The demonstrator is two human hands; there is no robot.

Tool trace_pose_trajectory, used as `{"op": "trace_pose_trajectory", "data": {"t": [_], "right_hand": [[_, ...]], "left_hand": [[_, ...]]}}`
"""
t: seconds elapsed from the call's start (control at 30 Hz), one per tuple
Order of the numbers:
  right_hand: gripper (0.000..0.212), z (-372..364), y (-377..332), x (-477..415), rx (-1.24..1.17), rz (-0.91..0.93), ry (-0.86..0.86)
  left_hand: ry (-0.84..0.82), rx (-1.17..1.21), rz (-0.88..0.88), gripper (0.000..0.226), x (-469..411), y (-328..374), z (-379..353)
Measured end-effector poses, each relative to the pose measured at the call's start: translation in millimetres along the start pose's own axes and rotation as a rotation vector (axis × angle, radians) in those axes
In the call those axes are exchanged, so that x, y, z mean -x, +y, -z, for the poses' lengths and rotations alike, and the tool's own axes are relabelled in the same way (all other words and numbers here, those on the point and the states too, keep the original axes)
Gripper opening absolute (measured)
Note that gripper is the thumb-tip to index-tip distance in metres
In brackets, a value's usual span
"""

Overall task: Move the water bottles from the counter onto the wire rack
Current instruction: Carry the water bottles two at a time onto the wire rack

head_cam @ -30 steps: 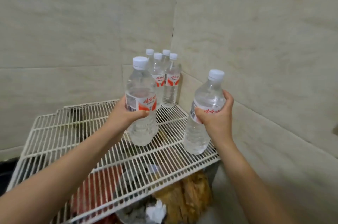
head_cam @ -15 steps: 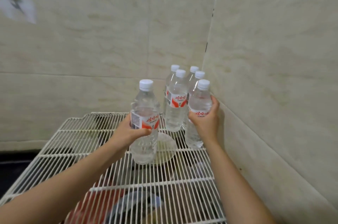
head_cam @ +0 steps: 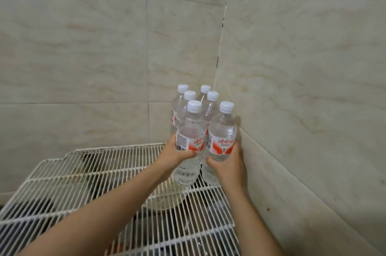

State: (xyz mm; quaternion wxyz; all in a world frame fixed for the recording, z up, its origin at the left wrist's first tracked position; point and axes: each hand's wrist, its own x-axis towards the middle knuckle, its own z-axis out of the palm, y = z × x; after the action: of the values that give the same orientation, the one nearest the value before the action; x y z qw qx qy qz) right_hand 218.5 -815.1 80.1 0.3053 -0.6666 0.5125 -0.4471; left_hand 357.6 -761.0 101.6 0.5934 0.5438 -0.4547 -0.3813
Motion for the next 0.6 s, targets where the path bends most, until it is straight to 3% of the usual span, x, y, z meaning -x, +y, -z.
{"op": "trace_pose_trajectory", "data": {"t": [0.27,0.43,0.53,0.6], "right_hand": [[0.092,2.0,9.8,-7.5,-0.034,0.076,-0.107],[0.098,2.2,15.3,-7.6,-0.095,0.098,-0.118],[0.105,0.3,13.9,-3.0,-0.067,0.132,-0.058],[0.1,-1.3,4.0,3.8,0.038,0.198,0.103]], "left_hand": [[0.042,0.058,0.008,0.074,-2.1,-4.7,-0.1],[-0.021,0.051,0.008,0.067,-0.8,-0.1,0.6],[-0.017,-0.034,0.021,0.073,5.2,5.8,-1.6],[0.028,-0.135,0.035,0.081,13.2,9.8,1.0]]}}
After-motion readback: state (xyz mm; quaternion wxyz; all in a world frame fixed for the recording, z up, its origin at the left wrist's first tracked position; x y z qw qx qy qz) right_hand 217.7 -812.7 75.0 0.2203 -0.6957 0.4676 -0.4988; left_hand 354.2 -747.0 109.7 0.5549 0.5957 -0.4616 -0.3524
